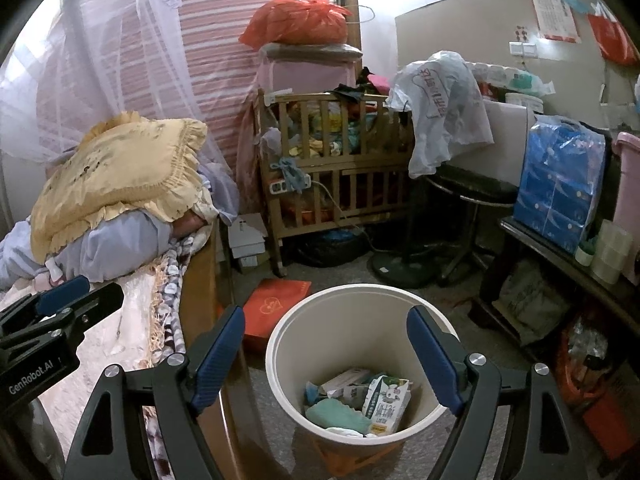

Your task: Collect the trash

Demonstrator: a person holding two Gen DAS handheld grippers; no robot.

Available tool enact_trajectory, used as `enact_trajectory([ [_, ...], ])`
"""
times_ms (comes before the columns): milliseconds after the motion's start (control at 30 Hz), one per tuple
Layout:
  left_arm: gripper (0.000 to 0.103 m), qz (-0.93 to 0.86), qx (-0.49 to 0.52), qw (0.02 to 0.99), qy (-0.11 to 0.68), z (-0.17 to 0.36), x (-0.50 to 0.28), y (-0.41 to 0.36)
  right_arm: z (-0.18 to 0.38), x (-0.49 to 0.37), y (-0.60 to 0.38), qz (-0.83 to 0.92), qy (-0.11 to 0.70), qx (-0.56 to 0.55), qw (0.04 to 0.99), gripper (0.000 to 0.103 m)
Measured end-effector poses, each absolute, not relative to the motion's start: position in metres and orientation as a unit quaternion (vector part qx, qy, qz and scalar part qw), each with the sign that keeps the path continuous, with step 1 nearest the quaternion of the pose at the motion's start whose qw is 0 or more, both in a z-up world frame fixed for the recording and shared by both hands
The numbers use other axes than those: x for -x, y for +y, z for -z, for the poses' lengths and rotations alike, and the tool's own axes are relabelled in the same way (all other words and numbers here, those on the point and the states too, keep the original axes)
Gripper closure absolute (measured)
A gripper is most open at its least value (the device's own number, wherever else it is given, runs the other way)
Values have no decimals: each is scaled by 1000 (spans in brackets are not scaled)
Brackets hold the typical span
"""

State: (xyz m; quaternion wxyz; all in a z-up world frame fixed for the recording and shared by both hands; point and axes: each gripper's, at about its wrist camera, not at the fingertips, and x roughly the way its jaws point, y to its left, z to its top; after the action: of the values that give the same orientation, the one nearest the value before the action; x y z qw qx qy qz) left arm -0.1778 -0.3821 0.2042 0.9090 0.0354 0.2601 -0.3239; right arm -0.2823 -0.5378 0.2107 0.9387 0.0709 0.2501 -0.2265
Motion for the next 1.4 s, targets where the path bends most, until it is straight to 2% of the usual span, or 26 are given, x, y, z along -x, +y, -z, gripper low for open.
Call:
enact_trajectory([
  [1400,42,330,-41,904,267,-198,180,-388,-205,278,-544,222,263,-68,936,20],
])
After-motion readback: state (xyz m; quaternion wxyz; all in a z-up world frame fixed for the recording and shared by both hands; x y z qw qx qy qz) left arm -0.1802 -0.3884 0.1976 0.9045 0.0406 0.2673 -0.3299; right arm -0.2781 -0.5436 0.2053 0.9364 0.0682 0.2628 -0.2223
